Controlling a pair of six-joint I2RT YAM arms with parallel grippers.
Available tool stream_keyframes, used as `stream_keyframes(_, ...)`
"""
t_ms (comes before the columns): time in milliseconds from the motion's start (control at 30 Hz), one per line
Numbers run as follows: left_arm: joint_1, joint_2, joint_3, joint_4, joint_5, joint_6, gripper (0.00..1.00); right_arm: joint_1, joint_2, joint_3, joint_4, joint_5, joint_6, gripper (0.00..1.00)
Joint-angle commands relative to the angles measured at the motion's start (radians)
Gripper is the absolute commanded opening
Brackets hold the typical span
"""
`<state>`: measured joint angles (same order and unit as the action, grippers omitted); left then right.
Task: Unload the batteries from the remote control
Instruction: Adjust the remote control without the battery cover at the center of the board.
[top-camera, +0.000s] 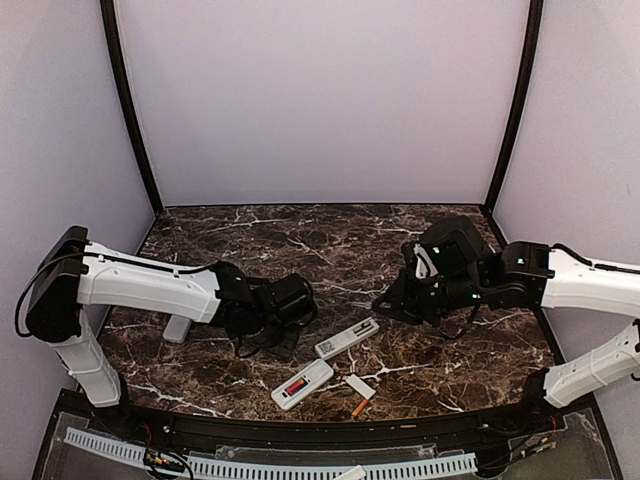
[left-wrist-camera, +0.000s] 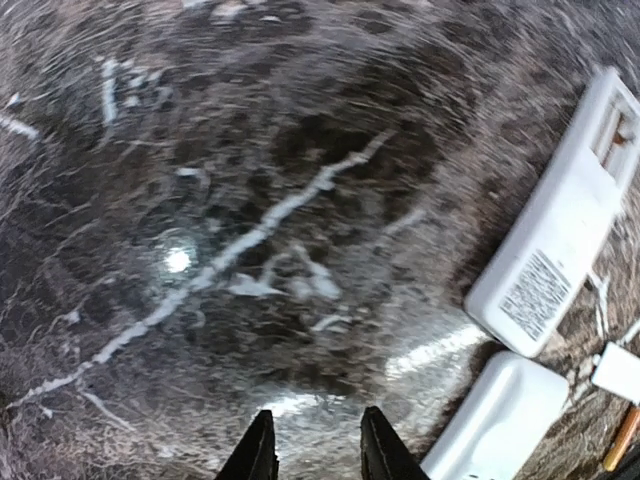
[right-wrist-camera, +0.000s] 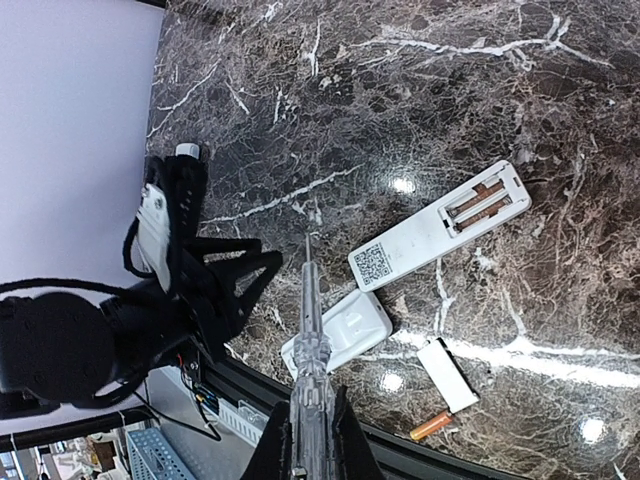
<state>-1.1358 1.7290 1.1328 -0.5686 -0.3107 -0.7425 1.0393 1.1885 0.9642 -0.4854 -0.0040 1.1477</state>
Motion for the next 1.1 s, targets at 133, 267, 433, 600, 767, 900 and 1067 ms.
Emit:
stream_keyframes(133, 0.051, -0.129, -0.093, 0.057, 0.074, -0.130, 0.45, 0.005, 0.009, -0.026, -0.006, -0.031, 0.000, 0.00)
stream_keyframes(267, 0.015, -0.148, -0.117, 0.169, 0.138, 0.022, 0.69, 0.008, -0.015, -0.072, -0.015, -0.027, 0.023, 0.00)
stream_keyframes(433, -0.059, -0.046, -0.029, 0.102, 0.128, 0.131, 0.80, 0.008, -0.063, -0.102, -0.018, 0.001, 0.047, 0.00)
stream_keyframes(600, -0.127, 0.072, 0.072, 0.041, 0.095, 0.184, 0.81, 0.008, -0.080, -0.111, -0.015, 0.001, 0.059, 0.00)
stream_keyframes(767, -0.139, 0.140, 0.119, 0.017, 0.053, 0.163, 0.81, 0.008, -0.097, -0.119, -0.017, 0.000, 0.062, 0.00)
stream_keyframes(900, -0.139, 0.160, 0.125, 0.012, 0.031, 0.140, 0.81, 0.008, -0.096, -0.119, -0.014, 0.001, 0.063, 0.00)
stream_keyframes(1067, -0.141, 0.187, 0.133, 0.018, 0.041, 0.139, 0.79, 0.008, -0.085, -0.117, 0.001, 0.000, 0.060, 0.00)
